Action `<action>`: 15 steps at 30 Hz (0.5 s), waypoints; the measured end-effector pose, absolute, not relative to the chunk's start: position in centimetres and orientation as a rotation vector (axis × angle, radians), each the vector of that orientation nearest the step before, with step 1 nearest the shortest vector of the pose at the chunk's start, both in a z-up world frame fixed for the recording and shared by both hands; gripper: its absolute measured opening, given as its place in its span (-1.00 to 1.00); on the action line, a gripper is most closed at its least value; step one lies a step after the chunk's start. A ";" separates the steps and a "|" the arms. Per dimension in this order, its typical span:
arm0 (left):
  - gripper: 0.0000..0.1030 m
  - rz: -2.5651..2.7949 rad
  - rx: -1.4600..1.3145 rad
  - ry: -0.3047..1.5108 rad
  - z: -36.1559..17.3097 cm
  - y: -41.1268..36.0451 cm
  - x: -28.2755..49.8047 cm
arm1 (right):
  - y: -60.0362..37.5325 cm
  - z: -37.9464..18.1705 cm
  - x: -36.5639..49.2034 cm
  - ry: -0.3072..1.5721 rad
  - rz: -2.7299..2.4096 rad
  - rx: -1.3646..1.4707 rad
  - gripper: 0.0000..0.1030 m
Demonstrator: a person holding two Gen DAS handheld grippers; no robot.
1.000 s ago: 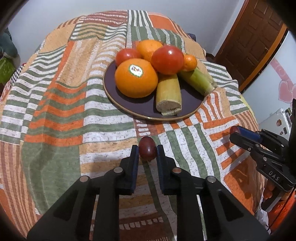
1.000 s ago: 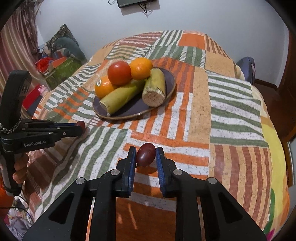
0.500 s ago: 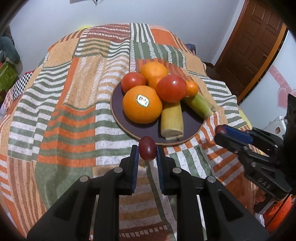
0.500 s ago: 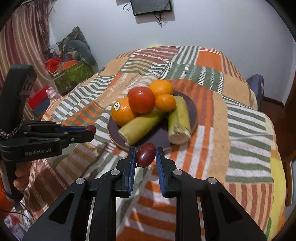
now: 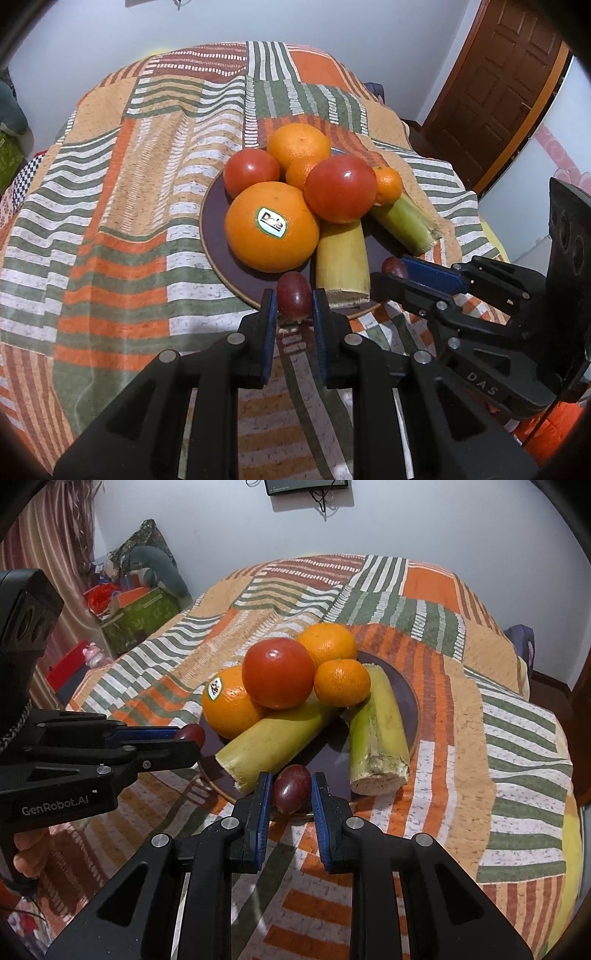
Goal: Organize fruits
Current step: 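Carry both plums over the purple plate, then lower both plums onto the plate and open both grippers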
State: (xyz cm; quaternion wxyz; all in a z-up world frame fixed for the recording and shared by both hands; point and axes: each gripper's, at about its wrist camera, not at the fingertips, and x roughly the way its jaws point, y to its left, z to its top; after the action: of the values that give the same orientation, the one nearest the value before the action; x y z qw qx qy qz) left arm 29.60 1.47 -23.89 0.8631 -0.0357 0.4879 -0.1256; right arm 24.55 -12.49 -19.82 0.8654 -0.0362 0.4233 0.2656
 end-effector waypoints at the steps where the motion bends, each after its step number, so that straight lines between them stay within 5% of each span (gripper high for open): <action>1: -0.64 -0.264 -0.076 1.024 -24.0 1.4 29.7 | -12.4 -19.9 24.6 0.890 0.560 -0.077 -0.62; 15: -0.64 -0.255 -0.108 1.050 -25.2 1.6 30.4 | -12.2 -20.4 25.1 0.913 0.564 -0.086 -0.61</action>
State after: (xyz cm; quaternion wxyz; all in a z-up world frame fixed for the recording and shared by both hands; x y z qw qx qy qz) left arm 30.43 1.63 -25.19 0.8561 -0.0516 0.4998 -0.1211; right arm 25.13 -12.23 -20.40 0.8586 -0.0409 0.4348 0.2685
